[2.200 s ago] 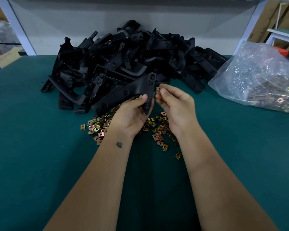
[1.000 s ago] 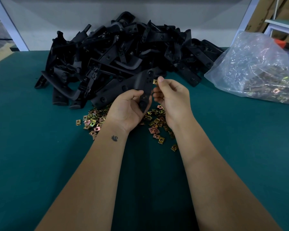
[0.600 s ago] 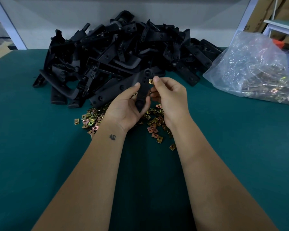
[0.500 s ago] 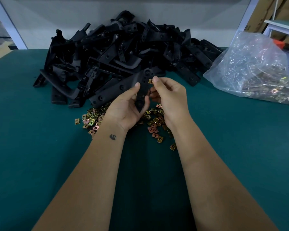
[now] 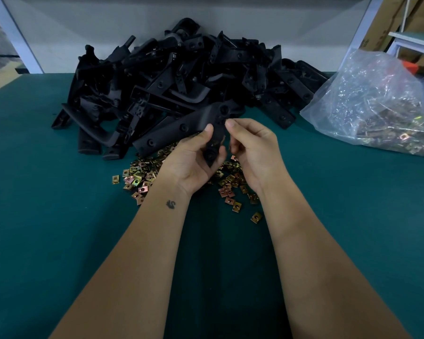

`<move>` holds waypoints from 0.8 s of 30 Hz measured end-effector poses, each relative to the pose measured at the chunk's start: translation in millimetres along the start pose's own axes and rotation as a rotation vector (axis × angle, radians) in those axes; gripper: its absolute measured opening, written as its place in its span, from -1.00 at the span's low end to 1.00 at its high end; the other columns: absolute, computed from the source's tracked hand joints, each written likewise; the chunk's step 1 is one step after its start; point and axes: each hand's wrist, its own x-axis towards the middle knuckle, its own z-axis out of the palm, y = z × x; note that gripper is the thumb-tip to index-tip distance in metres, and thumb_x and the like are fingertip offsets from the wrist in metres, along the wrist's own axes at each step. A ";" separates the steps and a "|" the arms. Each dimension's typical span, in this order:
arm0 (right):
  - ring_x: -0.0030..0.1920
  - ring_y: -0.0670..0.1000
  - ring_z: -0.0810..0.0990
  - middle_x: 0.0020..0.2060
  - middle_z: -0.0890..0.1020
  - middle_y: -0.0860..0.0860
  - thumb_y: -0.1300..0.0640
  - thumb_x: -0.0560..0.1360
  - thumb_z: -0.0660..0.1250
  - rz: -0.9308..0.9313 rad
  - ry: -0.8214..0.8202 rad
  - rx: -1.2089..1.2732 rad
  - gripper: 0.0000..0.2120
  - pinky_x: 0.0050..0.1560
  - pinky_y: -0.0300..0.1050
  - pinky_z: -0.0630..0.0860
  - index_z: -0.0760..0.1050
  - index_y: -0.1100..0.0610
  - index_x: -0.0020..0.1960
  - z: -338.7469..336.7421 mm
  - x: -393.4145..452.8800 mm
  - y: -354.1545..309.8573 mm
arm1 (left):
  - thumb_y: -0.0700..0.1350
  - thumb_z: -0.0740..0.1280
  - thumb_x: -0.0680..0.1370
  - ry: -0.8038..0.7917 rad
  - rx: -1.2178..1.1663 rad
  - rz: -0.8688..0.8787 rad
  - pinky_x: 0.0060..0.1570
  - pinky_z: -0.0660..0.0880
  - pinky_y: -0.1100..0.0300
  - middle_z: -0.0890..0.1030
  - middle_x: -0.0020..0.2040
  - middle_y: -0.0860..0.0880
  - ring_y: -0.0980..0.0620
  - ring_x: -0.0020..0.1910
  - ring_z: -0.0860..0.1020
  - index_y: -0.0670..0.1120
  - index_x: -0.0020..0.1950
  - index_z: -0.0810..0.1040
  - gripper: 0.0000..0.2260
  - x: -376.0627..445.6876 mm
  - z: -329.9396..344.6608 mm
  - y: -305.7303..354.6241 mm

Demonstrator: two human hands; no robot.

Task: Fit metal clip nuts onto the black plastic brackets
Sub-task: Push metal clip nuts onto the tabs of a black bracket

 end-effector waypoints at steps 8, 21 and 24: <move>-0.42 -0.11 0.37 -0.49 0.45 -0.08 0.26 0.52 0.39 0.026 -0.021 0.084 -0.78 -0.32 -0.26 0.36 0.60 0.09 -0.29 1.3 -0.9 2.0 | -0.18 0.31 0.60 -0.004 0.001 0.020 0.01 0.63 0.18 0.68 -0.06 -0.11 0.01 -0.05 0.66 -0.22 0.14 0.56 -0.83 1.0 0.6 -0.3; -0.41 -0.12 0.37 -0.48 0.47 -0.11 0.27 0.52 0.39 0.016 -0.051 0.003 -0.81 -0.31 -0.25 0.36 0.57 0.13 -0.26 -1.7 -1.2 3.0 | -0.17 0.37 0.51 -0.034 0.079 0.020 -0.09 0.62 0.23 0.69 -0.16 -0.02 0.09 -0.16 0.67 -0.18 0.05 0.58 -0.85 1.4 -6.9 8.3; -0.42 -0.12 0.37 -0.48 0.45 -0.08 0.27 0.52 0.38 0.035 -0.078 0.071 -0.80 -0.33 -0.29 0.40 0.58 0.12 -0.27 -0.3 -1.5 2.3 | -0.15 0.39 0.46 -0.050 0.023 0.008 -0.02 0.61 0.22 0.69 -0.09 -0.06 0.05 -0.12 0.67 -0.19 0.05 0.59 -0.80 0.4 -5.5 5.7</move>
